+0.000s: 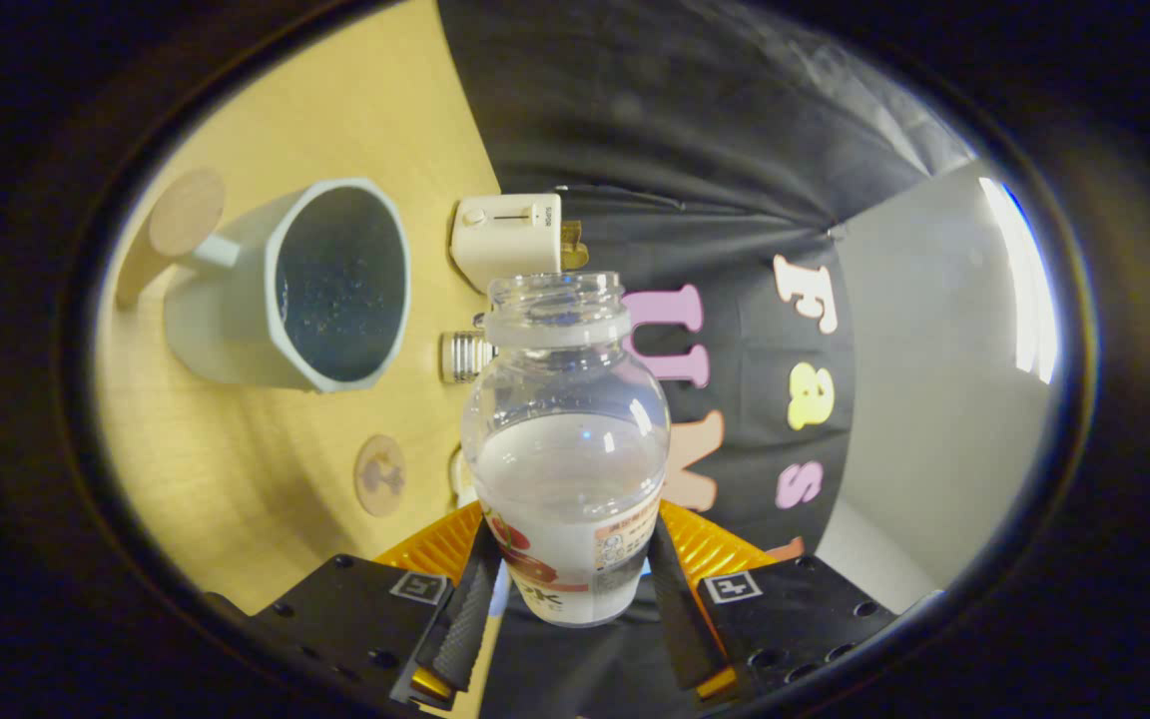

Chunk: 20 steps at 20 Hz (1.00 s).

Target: Take the bottle from table, then pour the juice into the cup, finally place the bottle on the coaster

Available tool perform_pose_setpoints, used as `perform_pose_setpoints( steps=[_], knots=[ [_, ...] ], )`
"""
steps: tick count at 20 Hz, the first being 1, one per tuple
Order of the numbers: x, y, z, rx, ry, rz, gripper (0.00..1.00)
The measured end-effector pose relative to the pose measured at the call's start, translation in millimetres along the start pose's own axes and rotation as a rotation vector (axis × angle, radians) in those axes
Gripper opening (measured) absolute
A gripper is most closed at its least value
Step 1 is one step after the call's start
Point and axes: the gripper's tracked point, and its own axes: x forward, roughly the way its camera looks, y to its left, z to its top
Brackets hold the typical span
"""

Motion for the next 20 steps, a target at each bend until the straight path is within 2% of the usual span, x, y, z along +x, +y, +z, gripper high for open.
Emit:
perform_pose_setpoints(
  steps=[8, 16, 20],
  knots=[
    [-3.8, 23.8, -17.4, 0.467, 0.101, 0.24, 0.77],
    [4.2, 18.2, -17.2, 0.959, 0.143, 0.374, 0.77],
    [21.0, 11.2, -16.1, 1.14, 0.138, 0.403, 0.78]
  ],
)
